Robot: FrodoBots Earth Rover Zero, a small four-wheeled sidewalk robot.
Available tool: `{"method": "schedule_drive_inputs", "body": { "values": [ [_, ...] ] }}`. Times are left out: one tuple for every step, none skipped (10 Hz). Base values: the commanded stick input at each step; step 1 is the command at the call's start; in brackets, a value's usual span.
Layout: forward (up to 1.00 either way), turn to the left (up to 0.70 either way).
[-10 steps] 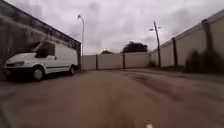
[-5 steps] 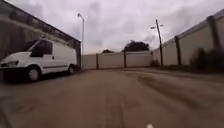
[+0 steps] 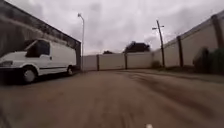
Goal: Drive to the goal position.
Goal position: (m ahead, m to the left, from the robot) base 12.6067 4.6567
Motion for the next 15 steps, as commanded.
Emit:
{"method": "schedule_drive_inputs", "body": {
  "values": [
    [0.70,-0.15],
    [0.70,0.00],
    [0.70,0.00],
    [0.70,0.00],
    [0.70,0.00],
    [0.70,0.00],
    [0.70,0.00],
    [0.70,0.00],
    [0.70,0.00],
    [0.70,0.00],
    [0.70,0.00],
    [0.70,0.00],
    [0.70,0.00],
    [0.70,0.00],
    [0.70,0.00]
  ]
}}
